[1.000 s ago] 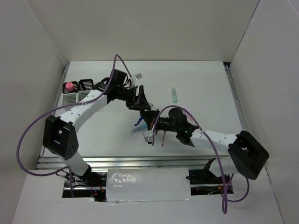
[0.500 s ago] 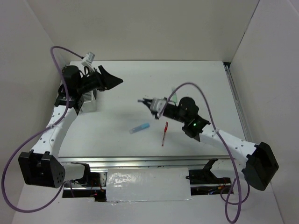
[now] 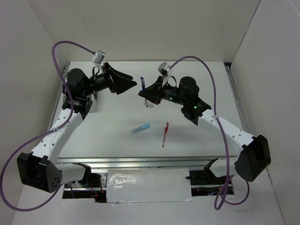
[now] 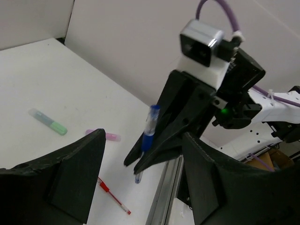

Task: Sort the stationery into containers
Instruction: Place the pen in the storage box.

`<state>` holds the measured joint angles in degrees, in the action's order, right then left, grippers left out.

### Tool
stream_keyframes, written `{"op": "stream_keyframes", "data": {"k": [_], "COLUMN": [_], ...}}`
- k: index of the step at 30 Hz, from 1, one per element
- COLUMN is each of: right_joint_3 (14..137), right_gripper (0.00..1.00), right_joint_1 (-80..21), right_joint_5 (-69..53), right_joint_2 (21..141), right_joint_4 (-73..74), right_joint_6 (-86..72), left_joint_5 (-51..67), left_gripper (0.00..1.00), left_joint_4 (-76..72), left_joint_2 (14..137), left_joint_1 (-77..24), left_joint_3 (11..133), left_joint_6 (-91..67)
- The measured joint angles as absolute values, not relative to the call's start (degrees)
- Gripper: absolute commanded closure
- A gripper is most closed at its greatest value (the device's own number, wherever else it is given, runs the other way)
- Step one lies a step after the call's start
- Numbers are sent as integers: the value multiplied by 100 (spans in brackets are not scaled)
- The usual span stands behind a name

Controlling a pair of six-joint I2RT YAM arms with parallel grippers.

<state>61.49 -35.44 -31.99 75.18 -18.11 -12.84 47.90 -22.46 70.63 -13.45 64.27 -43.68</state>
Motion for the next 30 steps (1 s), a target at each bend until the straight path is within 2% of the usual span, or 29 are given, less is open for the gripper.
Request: {"op": "stream_keyframes", "data": {"k": [9, 12, 15, 17, 18, 19, 21, 22, 25, 30], "right_joint_3": [6160, 6217, 6292, 6311, 6311, 6311, 6311, 6311, 6322, 6355], "right_gripper": [100, 100, 99, 91, 86, 75, 59, 47, 36, 38], "right_joint_1": [-3583, -3588, -3588, -3588, -3588, -3588, -3583, -3564, -3463, -2834], "right_joint_5": [-3542, -3599, -3673, -3699, -3710, -3715, -3715, -3721, -3752, -3745], "right_joint_2": [7638, 7660, 7701, 7728, 7738, 7745, 7754, 7754, 7754, 7754], "right_joint_4": [-1706, -1704, -1691, -1688, -1680, -1664, -1643, -1603, -1428, -773], "right_joint_6": [-1730, -1756, -1758, -1758, -1758, -1761, -1806, -1811, -1839, -1785], "left_joint_5": [4788, 4764, 4755, 4740, 4735, 4722, 4694, 4678, 4578, 4152], "left_gripper": [26, 32, 44, 66, 82, 90, 100, 100, 100, 100], "left_joint_4": [-2093, -1922, -1750, -1647, -1590, -1542, -1459, -1439, -1382, -1026], "left_joint_2": [7378, 7452, 7509, 7524, 7526, 7526, 7529, 7529, 7531, 7682], "left_joint_1": [-1824, -1964, -2058, -2075, -2073, -2067, -2027, -1986, -1653, -823], "left_joint_3": [6886, 6930, 6936, 6941, 6947, 6958, 6978, 6978, 6978, 7244], "left_joint_6": [-4007, -3782, -3632, -3586, -3507, -3470, -3441, -3454, -3476, -3214]}}
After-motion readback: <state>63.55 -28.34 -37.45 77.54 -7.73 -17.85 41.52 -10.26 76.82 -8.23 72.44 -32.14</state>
